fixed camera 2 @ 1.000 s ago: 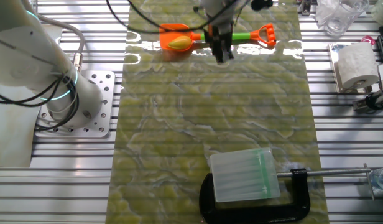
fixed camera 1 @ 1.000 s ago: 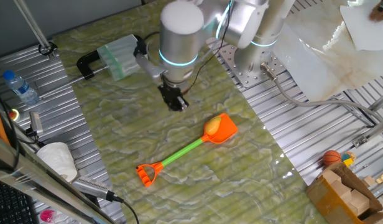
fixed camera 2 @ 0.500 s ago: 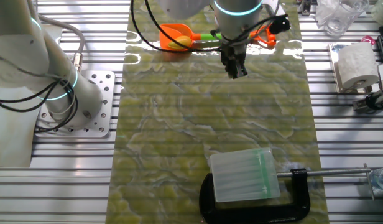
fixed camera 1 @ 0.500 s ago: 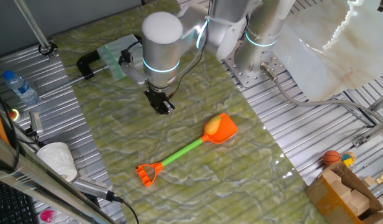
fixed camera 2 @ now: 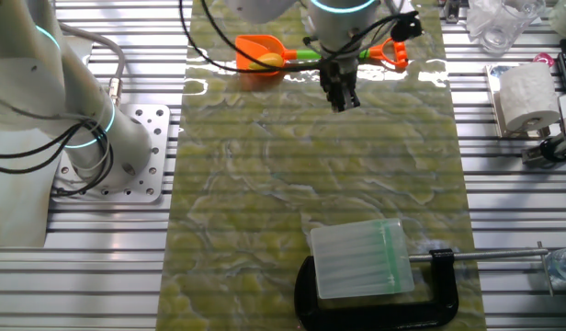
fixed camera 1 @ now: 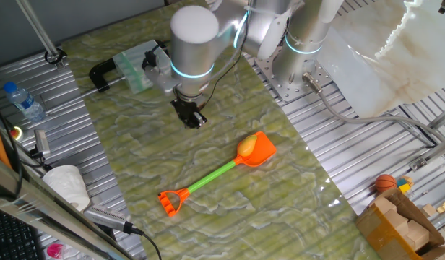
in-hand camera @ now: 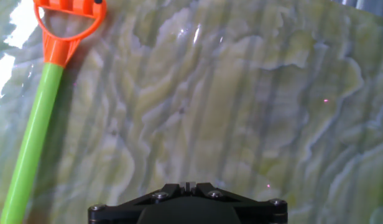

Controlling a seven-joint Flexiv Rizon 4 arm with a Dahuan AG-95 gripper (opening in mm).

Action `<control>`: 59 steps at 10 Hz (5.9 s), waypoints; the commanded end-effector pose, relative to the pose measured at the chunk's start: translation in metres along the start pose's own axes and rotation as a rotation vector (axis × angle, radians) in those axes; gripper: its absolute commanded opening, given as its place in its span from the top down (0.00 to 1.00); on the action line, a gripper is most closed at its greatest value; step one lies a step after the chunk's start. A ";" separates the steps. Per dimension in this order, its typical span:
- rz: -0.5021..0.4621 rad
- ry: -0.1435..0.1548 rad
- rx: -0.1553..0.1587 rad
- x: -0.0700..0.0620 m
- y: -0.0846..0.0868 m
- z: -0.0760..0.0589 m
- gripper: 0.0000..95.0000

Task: Use a shovel to scoop up an object

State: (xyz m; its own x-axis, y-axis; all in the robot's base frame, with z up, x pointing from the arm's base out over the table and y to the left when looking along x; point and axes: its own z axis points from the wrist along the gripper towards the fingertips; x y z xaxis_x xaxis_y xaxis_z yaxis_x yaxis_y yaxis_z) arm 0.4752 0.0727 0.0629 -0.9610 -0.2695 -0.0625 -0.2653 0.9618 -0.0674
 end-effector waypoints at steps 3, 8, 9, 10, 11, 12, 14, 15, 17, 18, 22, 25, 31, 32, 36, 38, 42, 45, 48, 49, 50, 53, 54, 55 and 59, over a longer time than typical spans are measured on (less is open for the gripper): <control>0.061 -0.012 -0.013 0.002 0.000 -0.004 1.00; 0.316 -0.041 -0.008 0.002 0.000 -0.004 1.00; 0.330 -0.035 -0.006 0.002 0.000 -0.004 1.00; 0.316 -0.033 0.004 0.004 -0.004 -0.003 1.00; 0.293 -0.032 0.017 0.008 -0.014 -0.005 1.00; 0.281 -0.030 0.027 0.010 -0.019 -0.006 1.00; 0.201 -0.027 0.038 0.022 -0.055 -0.014 1.00; 0.179 -0.030 0.015 0.028 -0.074 -0.016 1.00; 0.131 -0.014 -0.003 0.037 -0.095 -0.021 1.00; 0.115 -0.019 -0.024 0.040 -0.106 -0.025 1.00; 0.088 -0.016 -0.075 0.036 -0.112 -0.048 1.00; 0.089 0.015 -0.072 0.039 -0.101 -0.056 1.00; 0.091 0.122 -0.045 0.038 -0.088 -0.064 1.00; 0.090 0.117 -0.040 0.039 -0.087 -0.065 1.00; 0.126 0.095 -0.029 0.038 -0.089 -0.064 1.00; 0.127 0.088 -0.029 0.038 -0.090 -0.063 1.00; 0.136 0.080 -0.029 0.034 -0.096 -0.059 1.00; 0.127 0.079 -0.030 0.032 -0.100 -0.056 1.00; 0.126 0.076 -0.029 0.032 -0.100 -0.056 1.00; 0.129 0.074 -0.029 0.032 -0.100 -0.056 1.00; 0.131 0.073 -0.029 0.032 -0.100 -0.056 1.00; 0.131 0.075 -0.028 0.032 -0.100 -0.056 1.00; 0.126 0.075 -0.030 0.033 -0.100 -0.056 1.00; 0.116 0.075 -0.031 0.033 -0.100 -0.056 1.00; 0.097 0.082 -0.032 0.034 -0.100 -0.056 1.00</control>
State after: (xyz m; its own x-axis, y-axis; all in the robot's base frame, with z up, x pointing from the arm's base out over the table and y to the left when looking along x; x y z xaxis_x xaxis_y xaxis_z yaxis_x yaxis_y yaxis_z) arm 0.4651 -0.0304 0.1234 -0.9851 -0.1713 0.0137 -0.1717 0.9846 -0.0334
